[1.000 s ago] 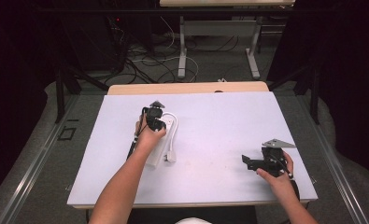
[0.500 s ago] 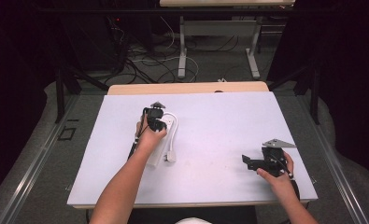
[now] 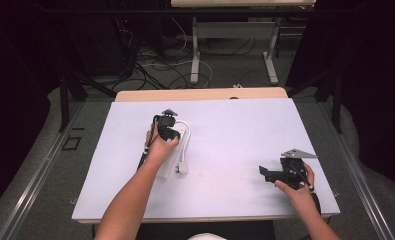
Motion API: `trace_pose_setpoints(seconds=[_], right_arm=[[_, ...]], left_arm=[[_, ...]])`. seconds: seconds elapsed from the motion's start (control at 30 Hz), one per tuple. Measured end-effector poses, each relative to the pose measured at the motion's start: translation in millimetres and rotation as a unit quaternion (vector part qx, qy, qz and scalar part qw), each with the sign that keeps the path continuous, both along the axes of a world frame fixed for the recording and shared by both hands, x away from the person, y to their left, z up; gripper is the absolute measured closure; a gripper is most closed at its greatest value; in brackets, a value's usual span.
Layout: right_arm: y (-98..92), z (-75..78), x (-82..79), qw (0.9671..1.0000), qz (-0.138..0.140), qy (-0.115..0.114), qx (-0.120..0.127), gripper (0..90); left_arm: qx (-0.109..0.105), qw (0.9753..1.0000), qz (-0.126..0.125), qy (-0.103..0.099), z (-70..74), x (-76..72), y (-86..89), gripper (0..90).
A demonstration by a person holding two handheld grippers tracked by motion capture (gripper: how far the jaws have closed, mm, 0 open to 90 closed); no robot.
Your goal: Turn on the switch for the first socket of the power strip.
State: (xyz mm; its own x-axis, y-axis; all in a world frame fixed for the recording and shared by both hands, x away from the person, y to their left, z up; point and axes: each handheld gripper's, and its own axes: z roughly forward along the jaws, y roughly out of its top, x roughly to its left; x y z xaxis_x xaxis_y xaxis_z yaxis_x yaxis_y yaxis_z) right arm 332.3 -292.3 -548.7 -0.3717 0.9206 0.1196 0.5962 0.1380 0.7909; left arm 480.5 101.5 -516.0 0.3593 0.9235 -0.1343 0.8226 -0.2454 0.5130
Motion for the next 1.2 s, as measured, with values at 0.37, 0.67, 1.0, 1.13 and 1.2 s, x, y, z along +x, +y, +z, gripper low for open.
trace_pose_setpoints(seconds=[0.37,0.67,1.0,1.13,1.2], right_arm=[[0.2,0.0,-0.1,1.0,-0.001,0.002,0.002,7.2],[0.7,0.0,-0.3,1.0,-0.003,0.005,0.005,7.3],[0.2,0.1,-0.3,1.0,-0.003,0.004,0.004,7.5],[0.2,0.1,-0.4,1.0,-0.004,0.004,0.005,7.6],[0.1,0.0,-0.3,1.0,-0.004,0.004,0.005,7.6]], left_arm=[[-0.012,0.9998,-0.01,-0.011,2.5,1.3,2.5,62.0],[-0.011,0.9993,-0.012,-0.034,6.2,2.4,7.0,48.9],[0.015,0.9957,-0.04,-0.082,12.5,-0.6,2.7,27.8],[0.018,0.9936,-0.058,-0.095,17.3,-3.3,-0.1,25.7],[0.018,0.992,-0.067,-0.106,19.8,-4.3,-1.0,25.4]])
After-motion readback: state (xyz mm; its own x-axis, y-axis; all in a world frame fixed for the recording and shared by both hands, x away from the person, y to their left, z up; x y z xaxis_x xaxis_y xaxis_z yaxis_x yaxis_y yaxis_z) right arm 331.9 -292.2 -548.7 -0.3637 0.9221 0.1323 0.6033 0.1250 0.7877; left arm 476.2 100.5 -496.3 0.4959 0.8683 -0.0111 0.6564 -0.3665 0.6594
